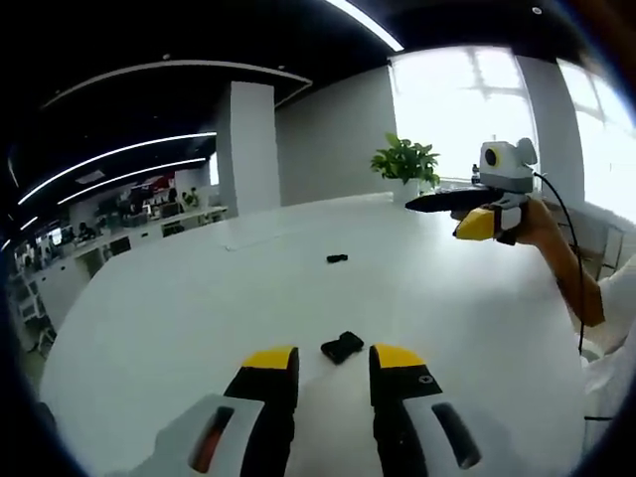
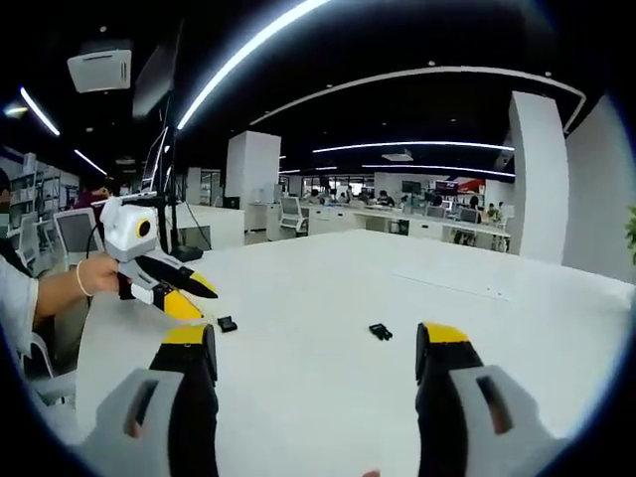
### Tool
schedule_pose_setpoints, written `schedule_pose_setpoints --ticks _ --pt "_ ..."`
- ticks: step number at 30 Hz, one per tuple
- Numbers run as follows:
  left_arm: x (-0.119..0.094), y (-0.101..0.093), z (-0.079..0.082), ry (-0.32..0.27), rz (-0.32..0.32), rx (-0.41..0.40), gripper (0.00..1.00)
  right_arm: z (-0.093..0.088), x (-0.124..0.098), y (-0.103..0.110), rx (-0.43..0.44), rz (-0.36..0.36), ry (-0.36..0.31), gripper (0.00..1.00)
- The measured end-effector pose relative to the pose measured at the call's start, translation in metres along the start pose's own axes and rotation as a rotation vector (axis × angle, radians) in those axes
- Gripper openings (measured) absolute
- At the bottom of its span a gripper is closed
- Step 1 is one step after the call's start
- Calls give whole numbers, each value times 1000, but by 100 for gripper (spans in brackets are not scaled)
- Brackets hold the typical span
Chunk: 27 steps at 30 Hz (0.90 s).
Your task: Snap the two parts of the plastic buckle together until the buckle closes and remains connected.
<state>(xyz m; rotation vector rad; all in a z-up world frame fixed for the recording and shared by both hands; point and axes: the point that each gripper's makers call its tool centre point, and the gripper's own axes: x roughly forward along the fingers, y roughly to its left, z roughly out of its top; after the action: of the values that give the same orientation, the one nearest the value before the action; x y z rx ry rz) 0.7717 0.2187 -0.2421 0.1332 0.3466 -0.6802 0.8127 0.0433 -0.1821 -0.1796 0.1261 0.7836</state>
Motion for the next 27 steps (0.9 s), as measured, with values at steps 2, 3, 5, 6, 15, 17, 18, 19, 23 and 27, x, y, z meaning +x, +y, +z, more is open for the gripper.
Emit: schedule_pose_setpoints --ticks 2,3,5,6,15,17,18,19,23,27 --pt "1 2 -1 2 1 0 28 -2 1 -6 -8 -18 11 83" --pt "1 2 -3 6 -1 1 28 -3 2 -10 -9 -26 12 83" --pt "2 2 -5 15 -4 3 28 -4 3 -16 -10 -38 11 83" --pt "2 2 -6 21 -6 6 28 -5 3 -19 -6 -46 9 83" --pt "5 0 -7 36 -29 28 28 -19 13 -34 8 -57 43 81" --pt "5 2 -6 34 -29 28 28 -24 17 -38 10 -64 61 81" --pt "6 2 -6 34 -31 28 28 -27 18 -39 15 -64 70 81" --pt "6 2 -6 34 -33 27 28 -28 19 -40 21 -60 74 81" --pt "6 1 -7 45 -46 40 28 -36 27 -39 71 -35 93 81" --pt "8 3 -7 53 -48 54 28 -42 34 -34 45 -8 130 81"
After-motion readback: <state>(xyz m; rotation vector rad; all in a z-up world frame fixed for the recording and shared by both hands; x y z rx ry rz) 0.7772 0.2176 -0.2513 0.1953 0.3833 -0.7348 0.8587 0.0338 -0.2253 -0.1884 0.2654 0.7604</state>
